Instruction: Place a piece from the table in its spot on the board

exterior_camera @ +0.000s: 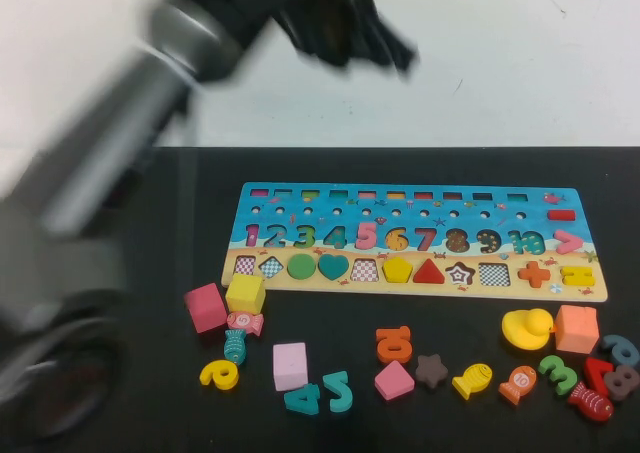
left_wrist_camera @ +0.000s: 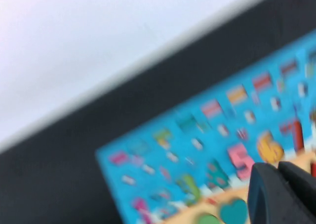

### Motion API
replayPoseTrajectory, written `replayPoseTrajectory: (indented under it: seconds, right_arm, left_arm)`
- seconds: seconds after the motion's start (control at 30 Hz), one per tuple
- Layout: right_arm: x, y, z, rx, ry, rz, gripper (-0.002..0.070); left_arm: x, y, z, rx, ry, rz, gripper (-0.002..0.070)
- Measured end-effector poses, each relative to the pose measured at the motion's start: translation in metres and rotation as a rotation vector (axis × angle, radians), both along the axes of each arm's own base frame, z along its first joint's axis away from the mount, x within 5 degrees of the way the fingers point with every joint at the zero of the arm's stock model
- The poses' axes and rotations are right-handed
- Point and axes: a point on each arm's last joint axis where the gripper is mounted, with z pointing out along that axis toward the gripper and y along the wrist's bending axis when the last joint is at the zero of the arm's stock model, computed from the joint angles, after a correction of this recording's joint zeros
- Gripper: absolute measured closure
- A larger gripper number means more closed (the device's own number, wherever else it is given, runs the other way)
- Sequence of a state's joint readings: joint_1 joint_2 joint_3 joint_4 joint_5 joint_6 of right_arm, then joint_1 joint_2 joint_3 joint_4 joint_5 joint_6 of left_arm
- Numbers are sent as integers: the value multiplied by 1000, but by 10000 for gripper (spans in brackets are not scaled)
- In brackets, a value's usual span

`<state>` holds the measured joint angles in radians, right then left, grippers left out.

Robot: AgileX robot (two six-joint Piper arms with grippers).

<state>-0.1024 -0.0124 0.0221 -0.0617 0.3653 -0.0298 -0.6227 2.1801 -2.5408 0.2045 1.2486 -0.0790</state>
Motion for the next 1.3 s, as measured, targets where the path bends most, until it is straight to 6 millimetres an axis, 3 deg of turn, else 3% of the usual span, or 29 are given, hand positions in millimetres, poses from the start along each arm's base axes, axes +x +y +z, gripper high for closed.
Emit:
replayPoseTrajectory:
  seconds: [0.17, 0.27, 0.4, 0.5, 0.67, 0.97, 1.1, 1.3]
  right_arm:
    - [0, 0, 0, 0, 0, 0, 658]
    - [0, 0, 0, 0, 0, 0, 657]
    - [0, 0, 0, 0, 0, 0, 657]
    - [0, 0, 0, 0, 0, 0, 658]
    - [0, 0, 0, 0, 0, 0, 657]
    - [0, 0, 0, 0, 0, 0, 658]
    - [0, 0, 0, 0, 0, 0, 658]
    - [0, 0, 0, 0, 0, 0, 657]
  left_arm:
    - [-59, 51, 104, -78, -230, 46, 675]
    - [-99, 86, 150, -112, -347, 84, 675]
    - [-152, 130, 187, -129, -444, 130, 675]
    - [-183, 156, 195, -114, -468, 155, 675]
    - [-226, 189, 180, -98, -429, 193, 675]
    - [-286, 235, 109, -171, -454, 254, 675]
    - [-300, 242, 71, -182, -446, 239, 675]
    - [-301, 238, 22, -203, -400, 208, 675]
